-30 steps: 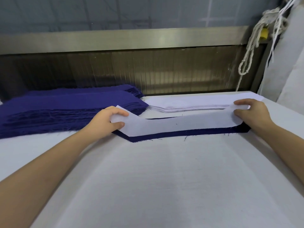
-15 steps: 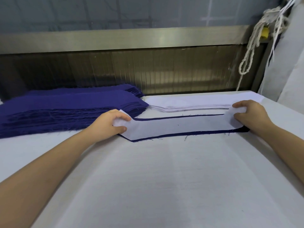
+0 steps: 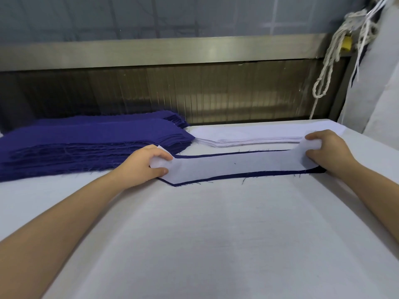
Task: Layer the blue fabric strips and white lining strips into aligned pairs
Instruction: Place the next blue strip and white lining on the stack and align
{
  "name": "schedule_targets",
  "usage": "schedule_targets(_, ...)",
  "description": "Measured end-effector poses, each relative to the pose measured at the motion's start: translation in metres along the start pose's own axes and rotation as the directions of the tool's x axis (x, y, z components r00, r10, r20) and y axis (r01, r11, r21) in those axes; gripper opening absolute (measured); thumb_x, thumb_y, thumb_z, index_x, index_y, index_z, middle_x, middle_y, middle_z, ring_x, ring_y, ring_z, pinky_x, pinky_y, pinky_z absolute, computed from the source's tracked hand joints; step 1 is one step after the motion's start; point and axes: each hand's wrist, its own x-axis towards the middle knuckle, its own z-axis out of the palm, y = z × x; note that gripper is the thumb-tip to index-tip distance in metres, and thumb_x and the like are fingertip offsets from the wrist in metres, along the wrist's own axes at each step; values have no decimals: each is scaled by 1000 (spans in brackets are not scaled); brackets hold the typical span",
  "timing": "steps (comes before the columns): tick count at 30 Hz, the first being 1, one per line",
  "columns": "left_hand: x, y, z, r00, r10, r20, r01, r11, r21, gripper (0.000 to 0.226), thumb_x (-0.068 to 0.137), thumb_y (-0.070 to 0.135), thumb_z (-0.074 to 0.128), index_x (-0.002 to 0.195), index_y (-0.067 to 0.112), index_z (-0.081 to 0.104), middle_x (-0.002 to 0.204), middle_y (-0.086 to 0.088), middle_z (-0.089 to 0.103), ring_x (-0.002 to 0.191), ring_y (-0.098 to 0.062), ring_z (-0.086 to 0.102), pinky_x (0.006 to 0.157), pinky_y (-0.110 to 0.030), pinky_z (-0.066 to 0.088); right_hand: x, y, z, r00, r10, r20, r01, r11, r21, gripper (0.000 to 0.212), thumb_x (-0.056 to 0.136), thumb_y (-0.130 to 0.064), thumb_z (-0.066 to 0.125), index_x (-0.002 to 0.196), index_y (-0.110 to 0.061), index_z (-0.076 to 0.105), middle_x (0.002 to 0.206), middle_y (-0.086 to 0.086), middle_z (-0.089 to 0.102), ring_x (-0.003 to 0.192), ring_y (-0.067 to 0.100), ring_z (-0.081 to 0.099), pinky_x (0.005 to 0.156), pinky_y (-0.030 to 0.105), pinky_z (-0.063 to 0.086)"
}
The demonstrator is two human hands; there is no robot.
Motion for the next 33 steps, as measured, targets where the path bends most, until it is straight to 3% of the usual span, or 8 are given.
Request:
schedule_targets(9, 0, -1, 0, 1000, 14, -2, -14, 1000, 3, 31, 83, 13, 68, 108, 31, 64, 102, 22, 51, 96, 1, 45, 77, 3, 30, 0, -1, 1, 999, 14, 51, -9, 995, -97, 43, 84, 0, 60, 127, 1, 55, 136, 20, 46, 120, 38, 47, 100, 39, 37)
schedule_targets(18, 1, -2, 0, 1000, 11, -10, -10, 1000, 28, 36, 81, 12, 70, 113, 26, 62, 114, 13, 49, 108, -2, 41, 83, 1, 26, 1, -2, 0, 995, 76, 66, -61, 978, -199, 37, 86, -3, 57, 123, 1, 58, 130, 21, 51, 113, 39, 50, 96, 38, 40)
schedule_targets(21, 1, -3, 1, 999, -28, -14, 29, 999, 19, 36, 81, 14, 70, 112, 31, 61, 118, 13, 40, 107, -1, 39, 83, -6, 28, 1, -1, 0, 994, 87, 64, -69, 966, -249, 25, 87, -4, 54, 107, 3, 66, 115, 23, 57, 99, 40, 54, 79, 34, 41)
schedule_targets(25, 1, -4, 2, 999, -29, -14, 30, 998, 46, 36, 82, 12, 69, 112, 31, 60, 118, 13, 37, 103, -2, 39, 75, -3, 34, 1, -1, 0, 992, 96, 88, -64, 948, -310, 18, 86, -4, 51, 82, 4, 67, 95, 24, 59, 77, 36, 51, 66, 30, 36)
schedule_targets(29, 1, -4, 1, 999, -29, 13, 28, 998, 55, 35, 82, 10, 67, 112, 28, 62, 117, 11, 46, 107, -5, 44, 87, -16, 33, 1, 0, -1, 990, 91, 107, -49, 939, -342, 20, 87, -5, 49, 71, 1, 60, 96, 23, 51, 82, 38, 50, 67, 31, 34)
schedule_targets(33, -1, -4, 2, 1000, 0, -5, 0, 999, 44, 33, 82, 5, 64, 110, 23, 63, 112, 10, 56, 103, -5, 50, 87, -15, 33, 0, -1, -2, 988, 119, 96, -76, 926, -370, 18, 87, -8, 50, 85, 4, 62, 109, 24, 44, 98, 41, 46, 81, 38, 41)
